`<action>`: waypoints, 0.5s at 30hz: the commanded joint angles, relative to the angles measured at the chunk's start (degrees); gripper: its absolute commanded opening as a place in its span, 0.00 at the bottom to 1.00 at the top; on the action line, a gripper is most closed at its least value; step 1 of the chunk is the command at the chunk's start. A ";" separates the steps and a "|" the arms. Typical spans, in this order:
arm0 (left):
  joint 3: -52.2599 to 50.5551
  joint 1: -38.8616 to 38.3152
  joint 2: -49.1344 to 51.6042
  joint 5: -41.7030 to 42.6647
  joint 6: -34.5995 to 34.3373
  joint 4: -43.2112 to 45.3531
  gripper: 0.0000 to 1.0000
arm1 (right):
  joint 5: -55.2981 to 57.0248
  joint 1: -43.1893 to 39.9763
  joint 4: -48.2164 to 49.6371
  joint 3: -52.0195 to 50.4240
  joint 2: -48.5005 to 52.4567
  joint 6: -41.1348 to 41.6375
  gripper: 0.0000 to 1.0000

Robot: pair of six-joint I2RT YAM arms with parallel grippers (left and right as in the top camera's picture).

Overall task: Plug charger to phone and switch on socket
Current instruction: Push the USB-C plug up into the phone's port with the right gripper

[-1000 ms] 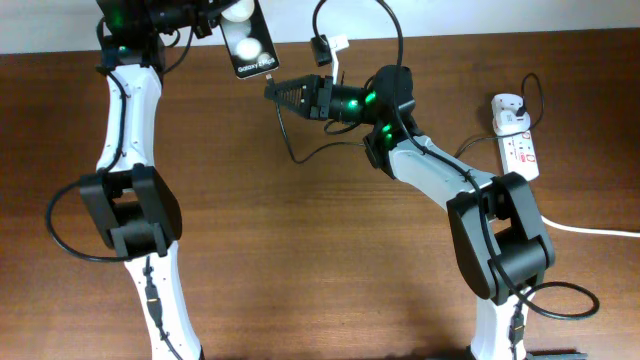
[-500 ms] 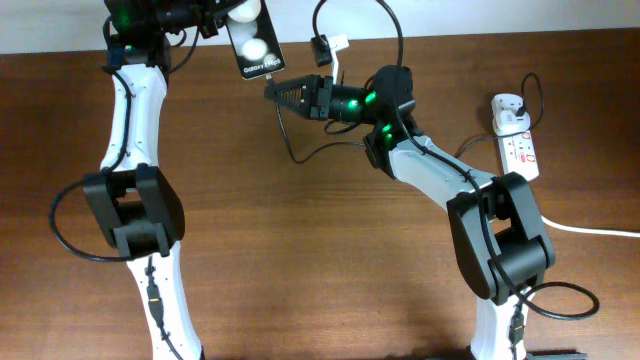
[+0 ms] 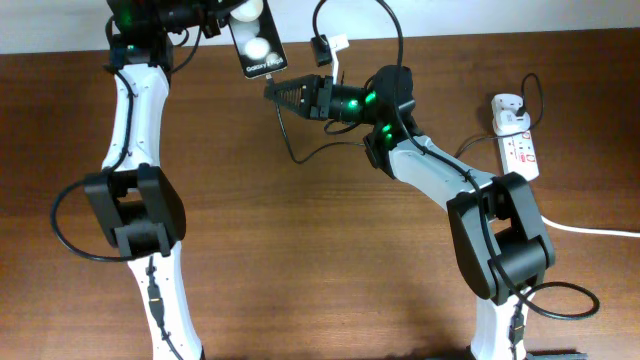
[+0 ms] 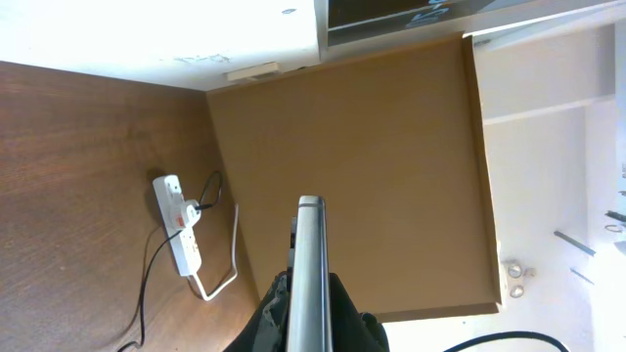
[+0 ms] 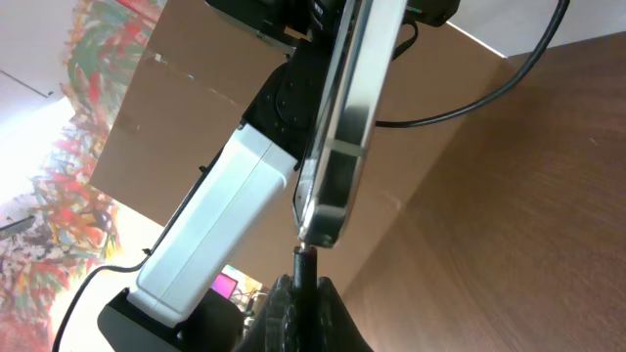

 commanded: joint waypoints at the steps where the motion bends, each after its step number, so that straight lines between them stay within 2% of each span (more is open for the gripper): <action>1: 1.07 -0.13 -1.09 -0.55 -1.03 0.31 0.00 | 0.70 -0.48 0.39 0.55 0.09 -0.55 0.04; 15: 1.07 -0.50 -1.09 3.39 0.33 0.57 0.00 | 0.96 -0.50 0.39 0.55 0.09 -0.50 0.04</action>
